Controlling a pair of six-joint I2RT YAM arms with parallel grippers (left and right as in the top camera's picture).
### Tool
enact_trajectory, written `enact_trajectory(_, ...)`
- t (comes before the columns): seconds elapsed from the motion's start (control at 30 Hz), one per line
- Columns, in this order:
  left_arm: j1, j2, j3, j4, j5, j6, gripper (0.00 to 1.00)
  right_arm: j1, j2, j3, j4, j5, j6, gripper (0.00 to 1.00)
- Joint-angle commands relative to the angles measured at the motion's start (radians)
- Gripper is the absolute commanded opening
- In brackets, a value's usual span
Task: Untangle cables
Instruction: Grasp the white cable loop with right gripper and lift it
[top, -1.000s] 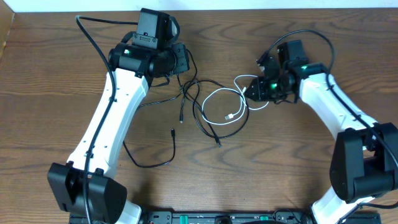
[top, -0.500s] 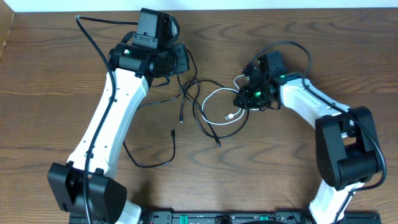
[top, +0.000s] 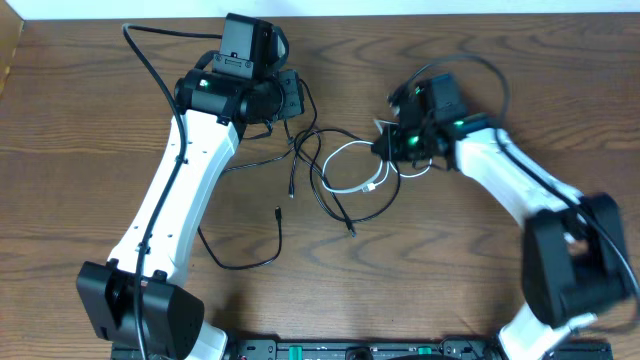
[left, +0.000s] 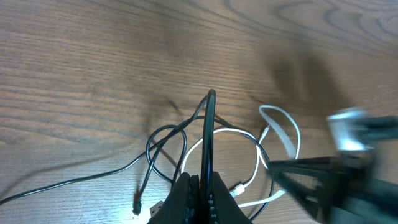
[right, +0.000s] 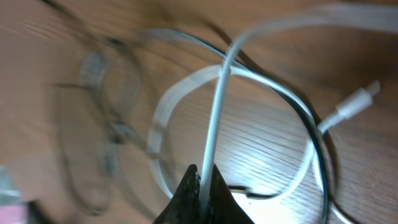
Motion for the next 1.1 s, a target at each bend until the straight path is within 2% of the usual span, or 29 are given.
enact_trajectory(0.0,0.007,0.001,0.000,0.003,-0.035,0.021,0.08,-0.019,-0.192,0.063,0.040,-0.102,0.113,0.01)
enact_trajectory(0.2,0.007,0.022,0.000,0.003,-0.044,0.021,0.07,-0.041,-0.425,0.100,0.094,-0.045,0.198,0.01)
enact_trajectory(0.37,0.007,0.056,0.000,0.003,-0.044,0.021,0.07,-0.111,-0.579,0.109,0.253,-0.045,0.322,0.01)
enact_trajectory(0.67,0.007,0.121,0.000,-0.012,-0.116,0.022,0.07,-0.268,-0.668,0.109,0.506,-0.091,0.533,0.01)
enact_trajectory(0.87,0.007,0.145,0.000,-0.013,-0.121,0.025,0.08,-0.339,-0.657,0.109,0.424,-0.072,0.517,0.01)
enact_trajectory(1.0,0.007,0.148,0.000,-0.012,-0.138,0.025,0.08,-0.371,-0.635,0.109,0.285,0.018,0.422,0.01)
enact_trajectory(1.03,0.007,0.148,0.000,-0.012,-0.138,0.025,0.11,-0.374,-0.630,0.109,0.253,0.049,0.395,0.01)
enact_trajectory(1.07,0.007,0.148,0.000,-0.013,-0.137,0.025,0.31,-0.376,-0.620,0.109,0.197,0.113,0.351,0.01)
